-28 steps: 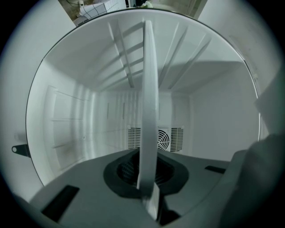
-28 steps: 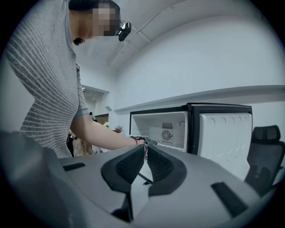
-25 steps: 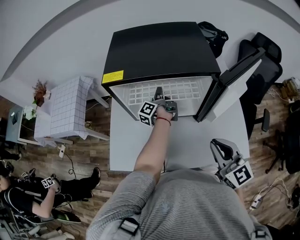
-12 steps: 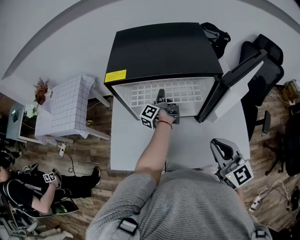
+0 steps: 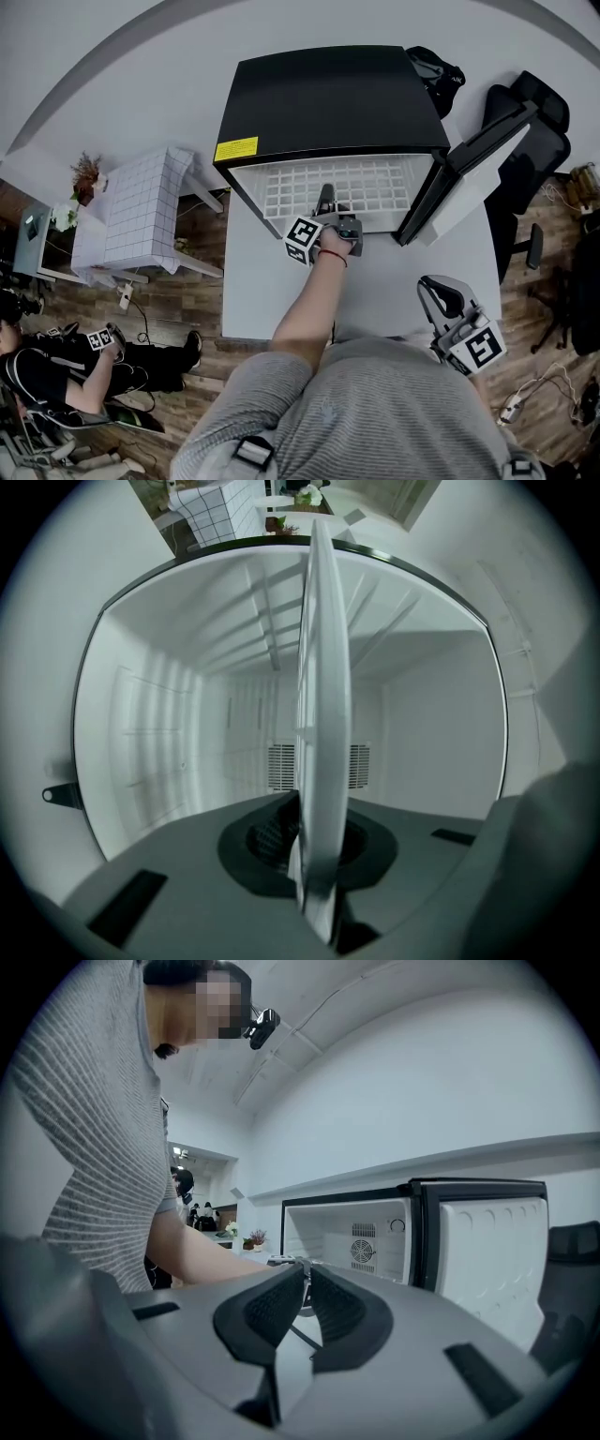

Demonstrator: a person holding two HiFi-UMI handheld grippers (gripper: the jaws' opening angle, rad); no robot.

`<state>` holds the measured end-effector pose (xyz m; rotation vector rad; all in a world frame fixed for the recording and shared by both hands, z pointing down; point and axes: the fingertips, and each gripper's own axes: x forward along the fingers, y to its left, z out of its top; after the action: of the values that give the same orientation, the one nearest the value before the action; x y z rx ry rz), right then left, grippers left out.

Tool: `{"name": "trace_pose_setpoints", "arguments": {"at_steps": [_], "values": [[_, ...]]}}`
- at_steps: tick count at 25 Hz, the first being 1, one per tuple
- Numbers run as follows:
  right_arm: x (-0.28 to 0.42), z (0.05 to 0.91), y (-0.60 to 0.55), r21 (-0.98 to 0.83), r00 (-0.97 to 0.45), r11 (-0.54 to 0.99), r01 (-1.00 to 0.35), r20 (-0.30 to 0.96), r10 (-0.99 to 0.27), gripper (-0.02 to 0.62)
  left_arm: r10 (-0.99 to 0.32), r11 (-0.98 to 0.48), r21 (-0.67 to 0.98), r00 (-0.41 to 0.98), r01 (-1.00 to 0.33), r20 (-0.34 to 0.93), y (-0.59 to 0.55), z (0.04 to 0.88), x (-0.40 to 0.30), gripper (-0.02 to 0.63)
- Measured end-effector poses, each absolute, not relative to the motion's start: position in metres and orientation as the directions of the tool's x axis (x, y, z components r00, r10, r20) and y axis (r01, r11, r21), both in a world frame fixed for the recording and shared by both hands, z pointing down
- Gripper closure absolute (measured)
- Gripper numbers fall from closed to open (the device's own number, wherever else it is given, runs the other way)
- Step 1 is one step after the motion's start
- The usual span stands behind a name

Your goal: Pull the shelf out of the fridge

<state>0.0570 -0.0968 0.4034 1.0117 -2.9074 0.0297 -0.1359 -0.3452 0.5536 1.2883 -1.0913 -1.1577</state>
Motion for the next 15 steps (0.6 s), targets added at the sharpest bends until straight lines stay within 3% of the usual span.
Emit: {"name": "trace_pose_setpoints", "arguments": {"at_steps": [15], "values": [[-0.012,0.400,-0.125,-0.058,-0.826,0.827,-0.559,-0.048,-0.561,0.581,-0.991,-0.048,0.999,0.126,0.014,-0.049,-0.344,0.554,-0.136,0.571]]}}
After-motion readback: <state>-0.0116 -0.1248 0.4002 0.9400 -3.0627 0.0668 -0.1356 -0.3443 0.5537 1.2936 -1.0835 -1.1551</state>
